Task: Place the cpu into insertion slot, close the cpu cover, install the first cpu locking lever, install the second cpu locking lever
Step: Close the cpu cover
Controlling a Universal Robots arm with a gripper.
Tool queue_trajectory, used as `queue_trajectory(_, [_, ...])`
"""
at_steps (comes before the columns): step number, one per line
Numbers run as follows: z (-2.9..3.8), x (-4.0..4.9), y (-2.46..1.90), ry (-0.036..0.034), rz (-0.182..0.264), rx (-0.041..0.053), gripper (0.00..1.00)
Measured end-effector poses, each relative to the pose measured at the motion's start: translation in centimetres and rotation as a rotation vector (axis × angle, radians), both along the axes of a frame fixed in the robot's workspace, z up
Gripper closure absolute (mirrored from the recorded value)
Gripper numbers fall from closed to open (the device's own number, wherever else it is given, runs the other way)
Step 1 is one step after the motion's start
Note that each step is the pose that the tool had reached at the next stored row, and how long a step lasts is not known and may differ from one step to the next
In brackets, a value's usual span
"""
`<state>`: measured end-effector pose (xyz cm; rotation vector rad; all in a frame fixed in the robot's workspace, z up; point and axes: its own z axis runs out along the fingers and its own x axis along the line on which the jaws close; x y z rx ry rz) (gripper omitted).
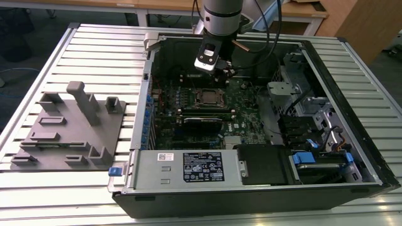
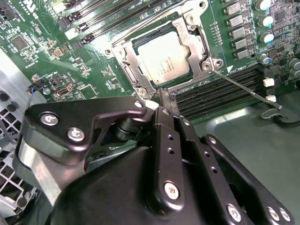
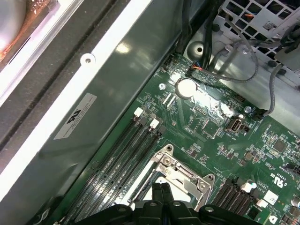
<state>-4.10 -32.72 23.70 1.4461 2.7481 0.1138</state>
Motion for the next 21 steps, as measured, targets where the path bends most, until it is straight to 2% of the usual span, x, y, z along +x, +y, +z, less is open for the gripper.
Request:
queue_trajectory(16, [-0.11,0.00,0.00,0.0000,0.001,0.0000,0.90])
queue_trajectory(21, [-0.12,0.00,0.01,0.0000,0.032,0.0001,0.90])
